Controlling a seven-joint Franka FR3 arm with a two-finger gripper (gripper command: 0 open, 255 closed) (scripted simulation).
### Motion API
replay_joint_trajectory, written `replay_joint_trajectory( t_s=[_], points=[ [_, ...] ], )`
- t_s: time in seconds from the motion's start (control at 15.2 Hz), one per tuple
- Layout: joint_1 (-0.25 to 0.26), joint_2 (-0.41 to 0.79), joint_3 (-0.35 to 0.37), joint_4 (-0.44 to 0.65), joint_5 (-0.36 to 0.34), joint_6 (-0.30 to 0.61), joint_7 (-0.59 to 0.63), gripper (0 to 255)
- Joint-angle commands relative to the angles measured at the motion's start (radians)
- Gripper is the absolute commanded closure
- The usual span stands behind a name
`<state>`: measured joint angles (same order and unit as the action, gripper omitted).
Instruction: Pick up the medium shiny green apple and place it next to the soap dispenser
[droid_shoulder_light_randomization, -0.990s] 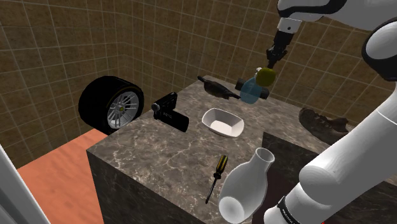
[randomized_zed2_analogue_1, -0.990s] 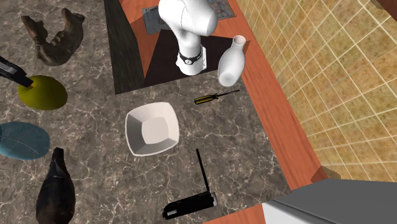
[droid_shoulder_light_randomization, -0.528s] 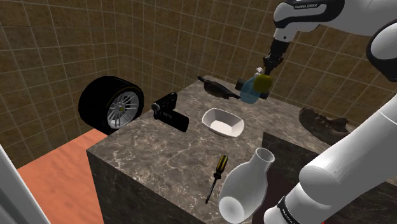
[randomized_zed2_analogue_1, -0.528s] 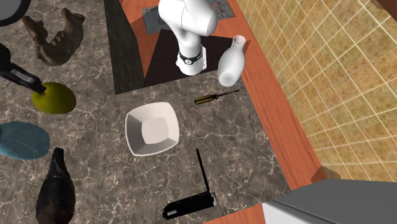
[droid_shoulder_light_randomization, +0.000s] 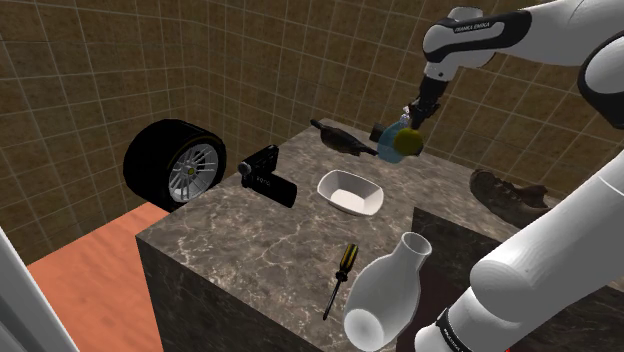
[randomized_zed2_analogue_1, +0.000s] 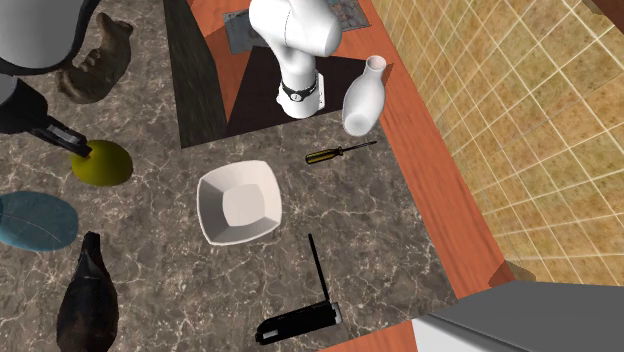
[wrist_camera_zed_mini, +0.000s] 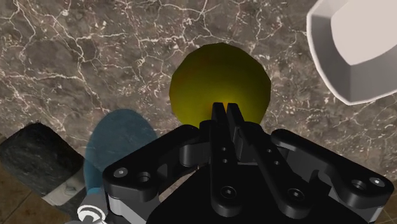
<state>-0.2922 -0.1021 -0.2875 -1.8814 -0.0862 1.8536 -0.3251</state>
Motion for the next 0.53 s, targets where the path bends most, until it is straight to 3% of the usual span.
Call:
replay_joint_trajectory(
  t_s=[0.0,0.46],
  points=[
    [-0.001,0.002,-0.001,-0.026,0.000,0.029,0.000,255],
    [-0.002,0.011,-0.004,-0.111,0.000,0.122,0.004,255]
  ],
)
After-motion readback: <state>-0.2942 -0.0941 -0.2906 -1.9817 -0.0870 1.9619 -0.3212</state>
